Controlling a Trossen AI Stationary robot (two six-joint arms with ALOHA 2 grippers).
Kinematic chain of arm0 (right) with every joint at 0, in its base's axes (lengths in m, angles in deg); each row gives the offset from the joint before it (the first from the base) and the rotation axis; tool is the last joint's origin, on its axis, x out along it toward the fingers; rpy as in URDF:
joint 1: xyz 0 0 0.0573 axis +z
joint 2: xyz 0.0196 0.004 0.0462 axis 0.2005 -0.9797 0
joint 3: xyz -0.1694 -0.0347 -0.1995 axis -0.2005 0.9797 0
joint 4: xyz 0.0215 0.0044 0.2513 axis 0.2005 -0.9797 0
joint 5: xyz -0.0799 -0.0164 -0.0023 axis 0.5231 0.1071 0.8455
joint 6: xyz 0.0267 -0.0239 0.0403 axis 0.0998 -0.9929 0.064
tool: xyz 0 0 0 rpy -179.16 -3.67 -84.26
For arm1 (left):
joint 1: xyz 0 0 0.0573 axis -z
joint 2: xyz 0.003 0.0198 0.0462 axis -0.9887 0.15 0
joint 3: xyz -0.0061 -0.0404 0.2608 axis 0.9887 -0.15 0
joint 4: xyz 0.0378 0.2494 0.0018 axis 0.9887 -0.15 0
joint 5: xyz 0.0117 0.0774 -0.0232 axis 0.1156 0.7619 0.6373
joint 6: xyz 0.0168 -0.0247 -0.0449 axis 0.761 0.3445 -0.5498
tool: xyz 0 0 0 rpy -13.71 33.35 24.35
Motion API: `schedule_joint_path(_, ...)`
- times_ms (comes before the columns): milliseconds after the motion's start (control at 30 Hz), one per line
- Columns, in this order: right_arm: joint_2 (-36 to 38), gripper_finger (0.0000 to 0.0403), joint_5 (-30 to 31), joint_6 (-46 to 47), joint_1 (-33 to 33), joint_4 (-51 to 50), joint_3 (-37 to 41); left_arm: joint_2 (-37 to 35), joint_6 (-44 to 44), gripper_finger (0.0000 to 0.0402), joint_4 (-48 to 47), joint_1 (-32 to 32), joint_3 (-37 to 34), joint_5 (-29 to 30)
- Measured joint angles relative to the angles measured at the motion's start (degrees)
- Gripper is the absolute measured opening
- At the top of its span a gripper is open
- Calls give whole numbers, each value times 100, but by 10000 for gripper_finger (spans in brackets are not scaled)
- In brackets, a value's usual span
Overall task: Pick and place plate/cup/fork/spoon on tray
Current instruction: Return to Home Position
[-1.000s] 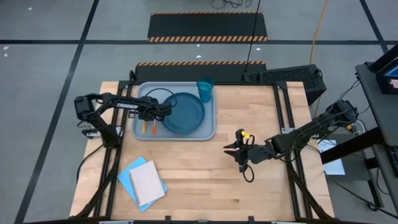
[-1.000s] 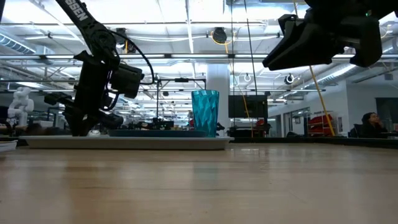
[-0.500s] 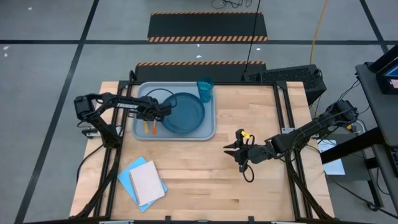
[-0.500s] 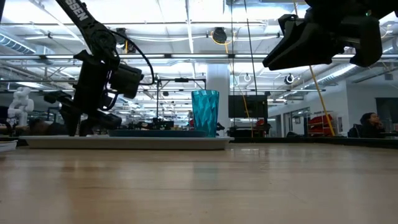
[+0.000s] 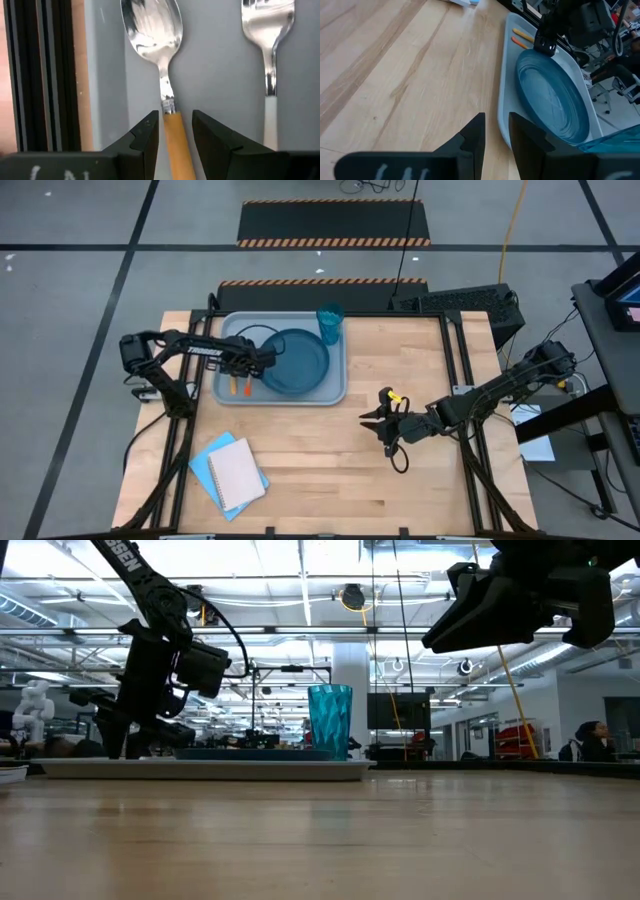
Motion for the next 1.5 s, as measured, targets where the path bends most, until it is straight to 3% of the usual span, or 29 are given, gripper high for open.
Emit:
schedule_joint_path(633, 0, 80, 0, -3, 0, 0, 0, -99, -193, 122, -385, 472, 90, -10)
schedule_joint_path(933, 111, 80, 15, 60, 0, 48, 0, -952, -641, 122, -896, 1979, 950, 1147)
schedule_joint_path(1233, 949, 78, 39, 664, 166, -81, 0, -1527, -874, 122, -867, 3882, 1029, 2673)
schedule_joint_path(1367, 1334, 59, 48, 872, 249, -327, 0, -1598, -859, 117, -716, 4447, 1029, 3049)
schedule_joint_path(1500, 1642, 21, 50, 1052, 338, -692, 0, -1596, -585, 82, -387, 4886, 1027, 3449)
